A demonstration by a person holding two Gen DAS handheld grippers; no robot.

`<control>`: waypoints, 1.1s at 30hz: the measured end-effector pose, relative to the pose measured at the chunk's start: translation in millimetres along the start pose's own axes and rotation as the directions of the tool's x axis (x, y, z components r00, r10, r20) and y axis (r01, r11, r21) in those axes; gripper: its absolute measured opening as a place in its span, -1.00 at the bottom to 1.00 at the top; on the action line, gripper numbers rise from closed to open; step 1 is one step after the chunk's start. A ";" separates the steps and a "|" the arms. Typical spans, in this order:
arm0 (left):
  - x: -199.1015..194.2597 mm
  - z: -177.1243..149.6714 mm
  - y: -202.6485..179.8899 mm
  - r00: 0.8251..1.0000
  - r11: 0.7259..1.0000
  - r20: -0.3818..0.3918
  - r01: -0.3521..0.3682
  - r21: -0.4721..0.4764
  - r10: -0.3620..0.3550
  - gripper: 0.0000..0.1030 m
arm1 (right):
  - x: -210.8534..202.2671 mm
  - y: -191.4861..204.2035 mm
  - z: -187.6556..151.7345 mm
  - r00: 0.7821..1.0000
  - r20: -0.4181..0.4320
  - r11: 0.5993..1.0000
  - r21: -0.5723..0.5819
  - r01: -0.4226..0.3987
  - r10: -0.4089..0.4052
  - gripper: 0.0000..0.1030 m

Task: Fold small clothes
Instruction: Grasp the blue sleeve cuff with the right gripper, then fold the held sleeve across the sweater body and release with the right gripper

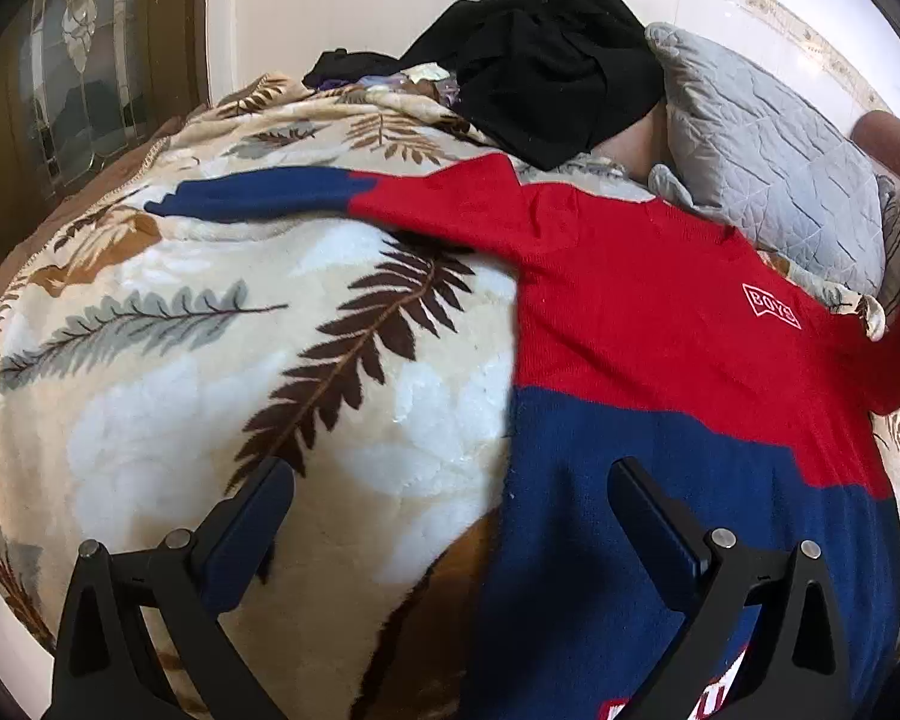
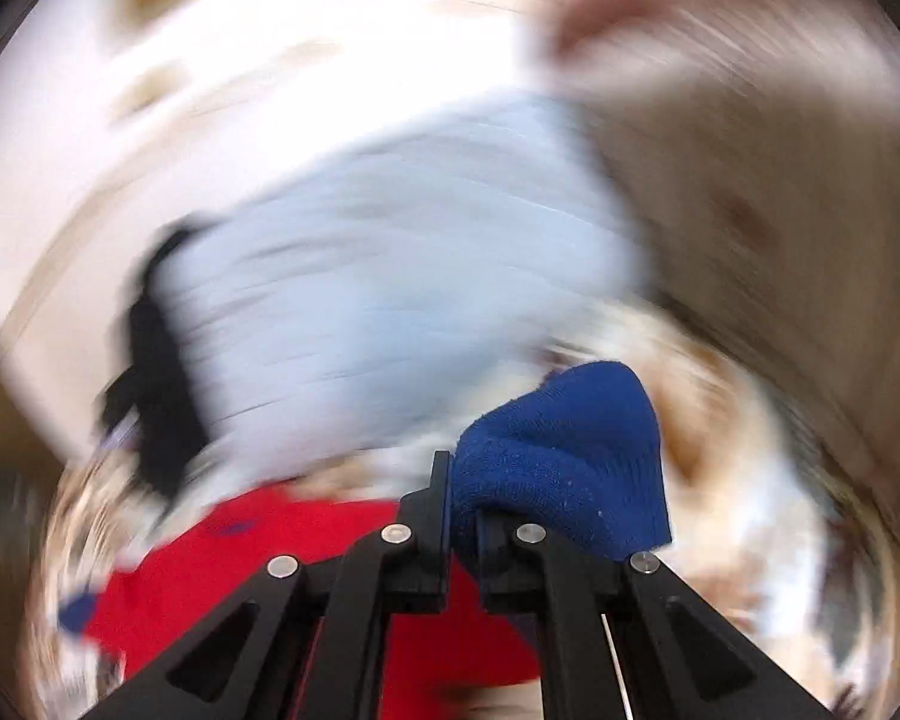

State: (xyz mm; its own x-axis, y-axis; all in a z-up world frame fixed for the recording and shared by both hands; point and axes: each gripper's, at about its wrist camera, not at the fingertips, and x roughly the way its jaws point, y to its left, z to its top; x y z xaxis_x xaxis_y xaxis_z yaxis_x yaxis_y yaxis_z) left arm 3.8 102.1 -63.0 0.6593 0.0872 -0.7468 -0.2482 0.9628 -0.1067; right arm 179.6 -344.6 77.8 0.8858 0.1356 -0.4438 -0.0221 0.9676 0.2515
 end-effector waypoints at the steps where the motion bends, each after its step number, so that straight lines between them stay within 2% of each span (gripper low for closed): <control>1: -2.4 -0.2 1.3 1.000 1.000 0.009 -0.004 0.001 0.004 1.00 | 4.7 43.3 -13.0 0.997 -0.020 0.995 -0.066 -0.070 0.069 -0.81; 2: -4.4 -0.1 2.4 1.000 1.000 0.017 -0.008 0.000 0.008 1.00 | 15.8 73.7 -28.0 0.992 -0.069 0.987 -0.112 -0.117 0.110 -0.73; 3: -5.8 0.2 3.5 1.000 1.000 0.022 -0.012 -0.002 0.012 1.00 | 41.0 107.3 -54.2 0.973 -0.178 0.971 -0.160 -0.178 0.149 -0.23; 4: -6.6 0.7 4.8 1.000 1.000 0.022 -0.016 -0.004 0.016 1.00 | 59.4 121.2 -73.2 0.957 -0.244 0.965 -0.171 -0.199 0.154 0.82; 5: -7.2 1.4 5.6 1.000 1.000 0.020 -0.018 -0.006 0.018 1.00 | 80.7 129.9 -98.8 0.939 -0.306 0.963 -0.162 -0.214 0.157 0.98; 6: -7.6 2.4 6.3 1.000 1.000 0.016 -0.020 -0.006 0.020 1.00 | 99.6 129.3 -121.8 0.914 -0.375 0.968 -0.132 -0.214 0.151 0.91; 7: -8.6 4.4 6.5 1.000 1.000 0.010 -0.018 -0.004 0.018 1.00 | 105.7 122.7 -133.5 0.899 -0.406 0.974 -0.078 -0.215 0.166 0.90; 8: -11.0 6.5 6.5 1.000 1.000 0.009 -0.010 0.000 0.010 1.00 | 99.9 107.6 -140.8 0.890 -0.395 0.971 0.015 -0.240 0.226 0.89; 9: -15.9 10.1 5.5 1.000 1.000 0.019 0.009 0.005 -0.009 1.00 | 89.8 98.7 -143.1 0.892 -0.372 0.965 0.048 -0.256 0.255 0.89; 12: -20.0 25.4 -6.8 0.998 0.998 0.033 0.049 0.030 -0.050 1.00 | 49.6 65.0 -135.5 0.922 -0.262 0.958 0.100 -0.269 0.286 0.92; 16: -6.4 66.7 -46.3 0.987 0.986 -0.005 0.159 0.052 -0.159 1.00 | 12.9 33.1 -138.1 0.927 -0.197 0.944 0.148 -0.294 0.320 0.92; 19: 23.6 97.4 -77.7 0.965 0.966 -0.075 0.255 0.042 -0.251 1.00 | -0.1 12.0 -144.3 0.920 -0.158 0.924 0.198 -0.326 0.358 0.92; 21: 68.8 112.8 -94.8 0.958 0.973 -0.179 0.228 0.015 -0.222 0.96 | 2.5 5.4 -152.0 0.915 -0.149 0.913 0.228 -0.338 0.376 0.92; 23: 109.3 114.3 -100.5 0.946 0.987 -0.281 0.162 -0.019 -0.161 0.34 | 9.7 0.0 -154.0 0.906 -0.152 0.898 0.272 -0.346 0.395 0.92; 24: 131.6 112.4 -101.1 0.926 0.993 -0.360 0.114 -0.029 -0.116 -0.25 | 12.8 -2.8 -153.6 0.903 -0.152 0.891 0.293 -0.346 0.401 0.92; 25: 132.2 115.1 -102.1 0.936 0.996 -0.339 0.088 -0.027 -0.092 -0.51 | 14.1 -4.9 -153.4 0.903 -0.149 0.887 0.304 -0.346 0.404 0.92; 26: 123.7 121.5 -106.9 0.950 0.995 -0.297 0.098 -0.002 -0.095 -0.85 | 13.1 -7.7 -152.6 0.903 -0.143 0.884 0.310 -0.348 0.406 0.92; 27: 117.6 125.1 -110.7 0.955 0.995 -0.282 0.100 0.019 -0.091 -0.87 | 11.7 -9.7 -151.9 0.903 -0.137 0.883 0.314 -0.350 0.407 0.92; 29: 91.3 134.9 -112.1 0.972 0.991 -0.196 0.132 0.018 -0.126 -0.89 | 11.0 -12.9 -149.9 0.901 -0.131 0.875 0.332 -0.354 0.414 0.92; 30: 78.3 137.0 -112.6 0.980 0.988 -0.141 0.147 0.039 -0.141 -0.93 | 11.2 -13.5 -149.7 0.899 -0.128 0.870 0.338 -0.358 0.419 0.92; 31: 57.7 138.8 -115.2 0.984 0.981 -0.044 0.175 0.081 -0.172 -0.93 | 10.7 -14.6 -149.1 0.898 -0.123 0.867 0.344 -0.361 0.423 0.92; 32: 42.8 137.9 -117.3 0.981 0.976 0.044 0.180 0.126 -0.187 -0.92 | 9.9 -15.5 -148.8 0.899 -0.118 0.866 0.345 -0.361 0.422 0.92; 33: 45.1 138.1 -119.0 0.985 0.977 0.069 0.146 0.155 -0.158 -0.92 | 9.9 -16.1 -149.0 0.900 -0.116 0.867 0.346 -0.360 0.420 0.92</control>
State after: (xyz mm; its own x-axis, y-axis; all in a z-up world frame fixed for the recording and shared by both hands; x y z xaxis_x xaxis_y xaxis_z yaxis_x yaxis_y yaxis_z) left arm 161.1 26.8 6.6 0.7377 -0.0486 -0.6734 -0.0365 0.9931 -0.1117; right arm 119.7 -327.1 -58.9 0.7343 0.5531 -0.3935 -0.1777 0.7162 0.6749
